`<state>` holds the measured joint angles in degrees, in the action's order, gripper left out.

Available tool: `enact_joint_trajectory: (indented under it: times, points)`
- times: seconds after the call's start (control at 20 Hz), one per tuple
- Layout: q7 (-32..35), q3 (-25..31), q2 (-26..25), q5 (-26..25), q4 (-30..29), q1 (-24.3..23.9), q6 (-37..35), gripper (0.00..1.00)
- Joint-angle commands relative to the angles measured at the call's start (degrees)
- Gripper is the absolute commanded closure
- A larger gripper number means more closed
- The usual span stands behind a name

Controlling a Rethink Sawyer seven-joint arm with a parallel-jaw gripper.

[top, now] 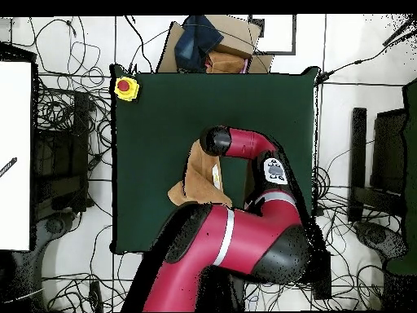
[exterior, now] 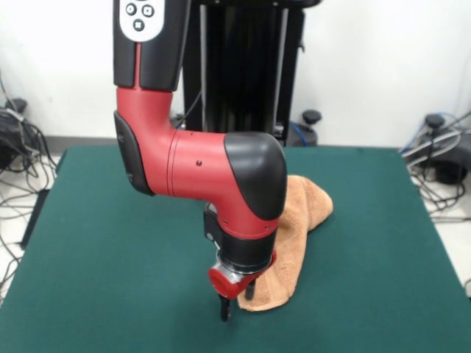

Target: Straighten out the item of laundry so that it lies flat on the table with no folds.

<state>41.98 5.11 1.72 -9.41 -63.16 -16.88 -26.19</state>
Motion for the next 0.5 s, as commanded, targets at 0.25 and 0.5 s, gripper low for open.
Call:
enact_joint_trajectory:
  times: [0.25,0.5]
  points:
    - [13.4,1.5,-2.0,-0.3,-3.6,2.0,3.5,0.00]
    - [13.2,1.7,-2.1,-0.4,-3.7,1.9,3.7,0.00]
